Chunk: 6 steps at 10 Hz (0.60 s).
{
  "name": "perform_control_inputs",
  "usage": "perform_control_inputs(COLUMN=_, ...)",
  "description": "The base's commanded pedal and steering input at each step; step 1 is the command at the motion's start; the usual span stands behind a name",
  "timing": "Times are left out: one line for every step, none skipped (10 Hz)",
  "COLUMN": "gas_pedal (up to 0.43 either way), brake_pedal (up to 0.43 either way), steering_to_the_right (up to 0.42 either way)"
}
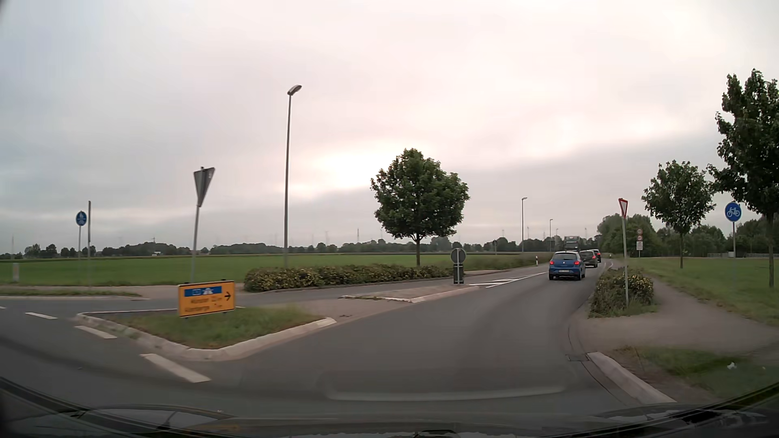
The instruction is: Follow the waypoints while adhering to traffic rules and regulations
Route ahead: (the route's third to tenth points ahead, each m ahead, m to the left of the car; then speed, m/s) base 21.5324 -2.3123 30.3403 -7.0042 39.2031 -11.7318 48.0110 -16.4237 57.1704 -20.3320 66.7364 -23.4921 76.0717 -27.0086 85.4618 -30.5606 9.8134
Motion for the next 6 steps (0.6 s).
perform_control_inputs(gas_pedal=0.22, brake_pedal=0.0, steering_to_the_right=0.119)
perform_control_inputs(gas_pedal=0.22, brake_pedal=0.0, steering_to_the_right=0.123)
perform_control_inputs(gas_pedal=0.22, brake_pedal=0.0, steering_to_the_right=0.126)
perform_control_inputs(gas_pedal=0.228, brake_pedal=0.0, steering_to_the_right=0.126)
perform_control_inputs(gas_pedal=0.24, brake_pedal=0.0, steering_to_the_right=0.126)
perform_control_inputs(gas_pedal=0.248, brake_pedal=0.0, steering_to_the_right=0.126)
